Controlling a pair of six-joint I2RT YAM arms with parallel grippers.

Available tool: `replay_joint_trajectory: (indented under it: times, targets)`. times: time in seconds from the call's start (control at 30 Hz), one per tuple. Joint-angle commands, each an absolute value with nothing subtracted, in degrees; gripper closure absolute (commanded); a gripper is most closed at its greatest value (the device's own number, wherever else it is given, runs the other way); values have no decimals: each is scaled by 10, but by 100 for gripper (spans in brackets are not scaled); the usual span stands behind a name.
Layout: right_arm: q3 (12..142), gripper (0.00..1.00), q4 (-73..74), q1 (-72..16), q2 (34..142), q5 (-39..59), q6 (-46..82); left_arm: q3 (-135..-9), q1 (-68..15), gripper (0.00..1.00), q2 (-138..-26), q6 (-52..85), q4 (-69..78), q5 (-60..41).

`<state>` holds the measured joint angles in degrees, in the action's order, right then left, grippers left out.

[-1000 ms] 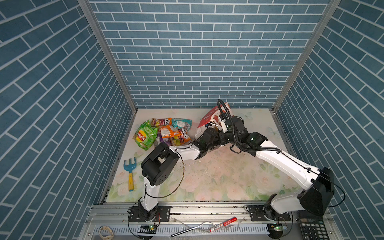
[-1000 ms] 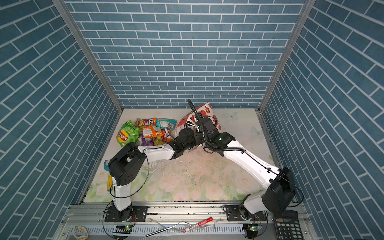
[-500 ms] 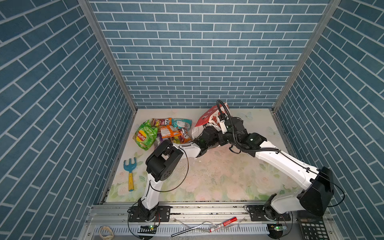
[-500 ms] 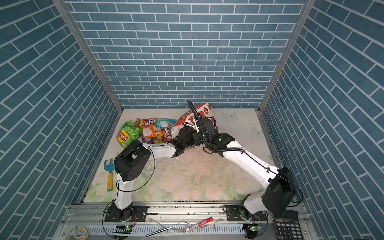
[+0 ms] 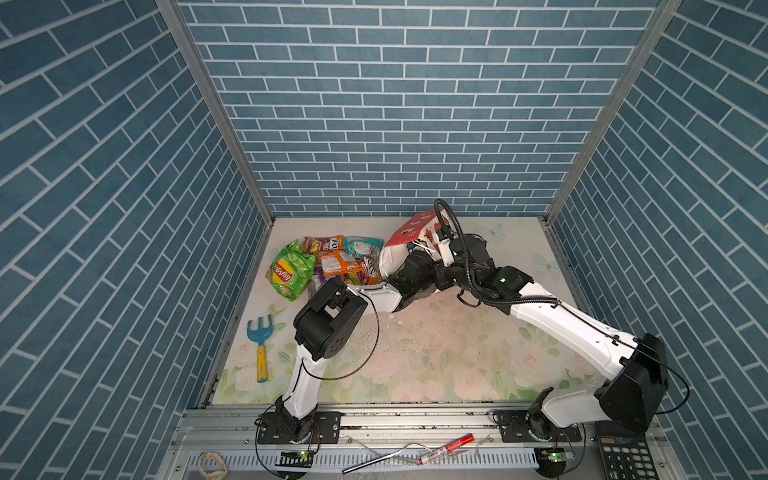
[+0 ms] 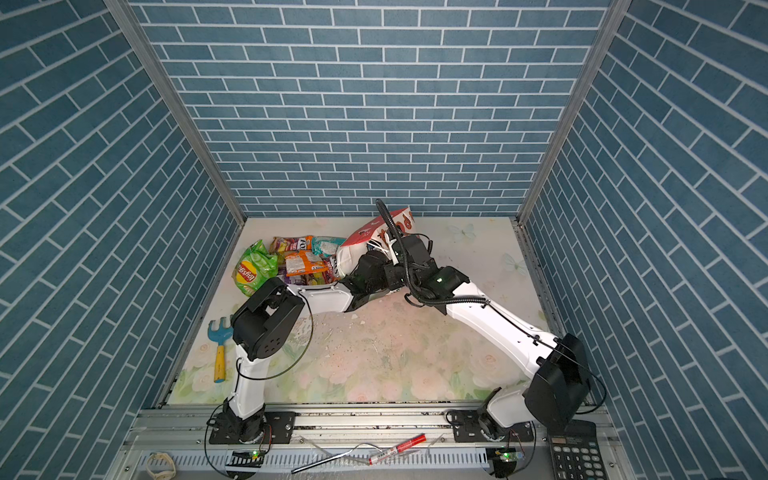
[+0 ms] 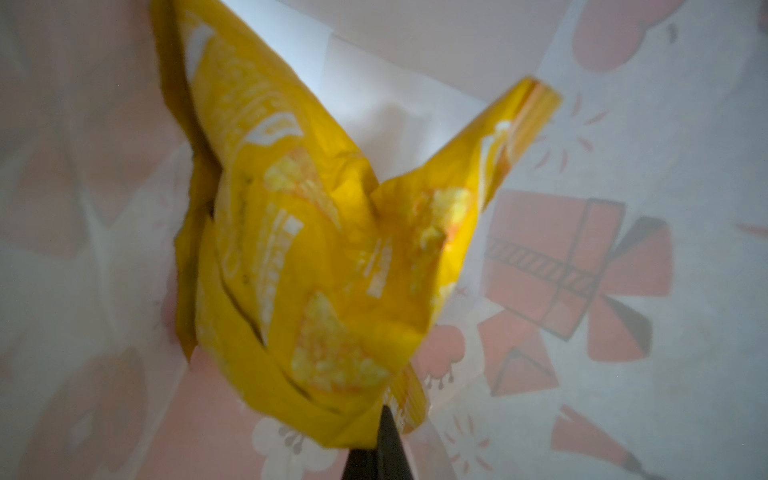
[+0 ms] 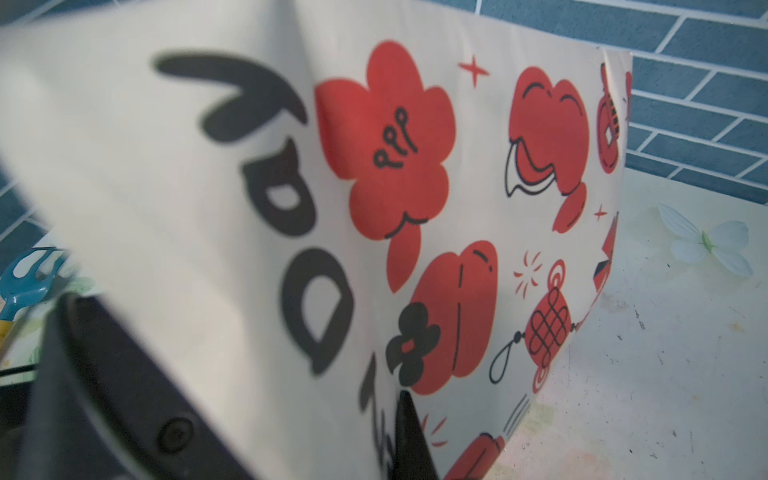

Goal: Take the snacks out of the paper bag
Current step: 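Close the left gripper on the yellow packet inside the paper bag, then pull the yellow packet out of the bag mouth with the left gripper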

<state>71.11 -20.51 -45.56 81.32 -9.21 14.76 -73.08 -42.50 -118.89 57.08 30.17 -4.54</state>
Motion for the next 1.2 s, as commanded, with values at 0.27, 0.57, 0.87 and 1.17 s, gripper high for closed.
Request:
replay_joint_trajectory:
  times: [0.27,0.57,0.87,1.17]
  targets:
    - [690,100,-200,-460,792,-129,162,-700,-423,100,-1079,461,237,-27]
    - [685,100,-188,-460,792,-143,161,-686,-422,100,-1053,453,214,-47]
    - [683,100,-187,-461,788,-188,176,-675,-422,100,-1018,446,184,-70]
    - [664,100,-189,-460,757,-232,215,-665,-421,100,-989,439,167,-80]
